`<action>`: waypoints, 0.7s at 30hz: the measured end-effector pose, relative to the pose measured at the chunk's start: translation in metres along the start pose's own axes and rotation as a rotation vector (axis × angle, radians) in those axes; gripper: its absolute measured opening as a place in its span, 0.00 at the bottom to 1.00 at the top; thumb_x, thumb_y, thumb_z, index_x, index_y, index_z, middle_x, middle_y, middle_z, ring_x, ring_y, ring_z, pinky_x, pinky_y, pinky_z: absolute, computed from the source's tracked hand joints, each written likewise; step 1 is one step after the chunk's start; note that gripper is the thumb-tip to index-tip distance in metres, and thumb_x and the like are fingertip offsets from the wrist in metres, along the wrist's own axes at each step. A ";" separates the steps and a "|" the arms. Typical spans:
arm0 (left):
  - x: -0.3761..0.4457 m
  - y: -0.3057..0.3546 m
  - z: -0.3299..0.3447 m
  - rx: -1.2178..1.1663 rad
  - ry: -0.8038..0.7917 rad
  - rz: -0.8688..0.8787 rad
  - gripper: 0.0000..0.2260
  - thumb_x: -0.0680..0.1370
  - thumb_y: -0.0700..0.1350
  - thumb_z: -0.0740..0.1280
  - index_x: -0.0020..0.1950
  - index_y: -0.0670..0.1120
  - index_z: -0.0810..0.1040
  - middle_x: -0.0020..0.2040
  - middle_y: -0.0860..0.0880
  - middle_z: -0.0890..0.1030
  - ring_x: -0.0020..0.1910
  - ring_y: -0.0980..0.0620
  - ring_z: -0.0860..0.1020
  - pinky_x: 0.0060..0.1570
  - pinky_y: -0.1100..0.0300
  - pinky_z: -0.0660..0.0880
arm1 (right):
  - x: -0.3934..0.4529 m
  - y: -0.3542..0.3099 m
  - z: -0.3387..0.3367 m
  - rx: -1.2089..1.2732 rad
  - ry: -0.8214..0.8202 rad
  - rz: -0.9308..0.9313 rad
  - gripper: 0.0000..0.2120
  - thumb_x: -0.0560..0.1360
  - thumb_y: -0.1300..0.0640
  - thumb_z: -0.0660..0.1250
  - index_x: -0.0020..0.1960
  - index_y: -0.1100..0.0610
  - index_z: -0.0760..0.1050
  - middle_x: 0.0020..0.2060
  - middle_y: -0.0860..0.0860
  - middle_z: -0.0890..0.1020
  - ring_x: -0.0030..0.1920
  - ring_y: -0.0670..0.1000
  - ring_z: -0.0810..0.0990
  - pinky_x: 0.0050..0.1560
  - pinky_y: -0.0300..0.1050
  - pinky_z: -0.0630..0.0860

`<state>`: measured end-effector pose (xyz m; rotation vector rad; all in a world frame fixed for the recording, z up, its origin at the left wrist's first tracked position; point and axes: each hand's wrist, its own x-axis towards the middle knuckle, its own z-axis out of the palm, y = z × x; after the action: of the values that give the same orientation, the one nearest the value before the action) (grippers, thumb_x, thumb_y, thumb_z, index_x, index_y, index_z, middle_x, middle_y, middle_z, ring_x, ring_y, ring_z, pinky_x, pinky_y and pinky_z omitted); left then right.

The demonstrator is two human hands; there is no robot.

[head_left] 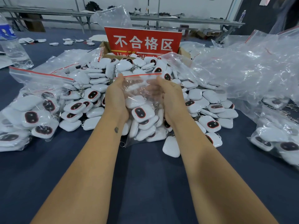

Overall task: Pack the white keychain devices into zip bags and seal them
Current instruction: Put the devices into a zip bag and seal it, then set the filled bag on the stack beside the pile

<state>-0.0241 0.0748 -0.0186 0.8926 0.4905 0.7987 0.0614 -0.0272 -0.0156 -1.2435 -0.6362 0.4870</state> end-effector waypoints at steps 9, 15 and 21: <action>-0.005 0.022 0.017 0.161 0.093 0.116 0.17 0.84 0.51 0.58 0.47 0.42 0.82 0.42 0.46 0.86 0.40 0.48 0.83 0.43 0.52 0.80 | -0.008 -0.005 0.007 -0.369 -0.109 -0.059 0.09 0.80 0.57 0.67 0.43 0.49 0.82 0.35 0.40 0.85 0.39 0.37 0.81 0.43 0.31 0.75; -0.008 0.055 -0.010 0.678 -0.067 -0.014 0.10 0.72 0.58 0.71 0.45 0.52 0.83 0.42 0.55 0.84 0.44 0.54 0.82 0.43 0.57 0.75 | 0.001 -0.007 0.037 -0.313 0.100 -0.092 0.13 0.80 0.58 0.66 0.38 0.51 0.81 0.31 0.46 0.84 0.33 0.40 0.77 0.40 0.34 0.75; -0.008 0.109 -0.043 0.869 0.015 0.209 0.07 0.77 0.48 0.70 0.41 0.47 0.81 0.32 0.56 0.82 0.32 0.60 0.79 0.31 0.68 0.73 | 0.025 -0.020 0.112 -0.158 0.114 0.090 0.16 0.80 0.52 0.65 0.35 0.54 0.71 0.28 0.45 0.76 0.30 0.44 0.73 0.36 0.43 0.71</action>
<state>-0.1014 0.1307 0.0489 1.7631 0.7863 0.7796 0.0035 0.0639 0.0294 -1.4433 -0.5320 0.4431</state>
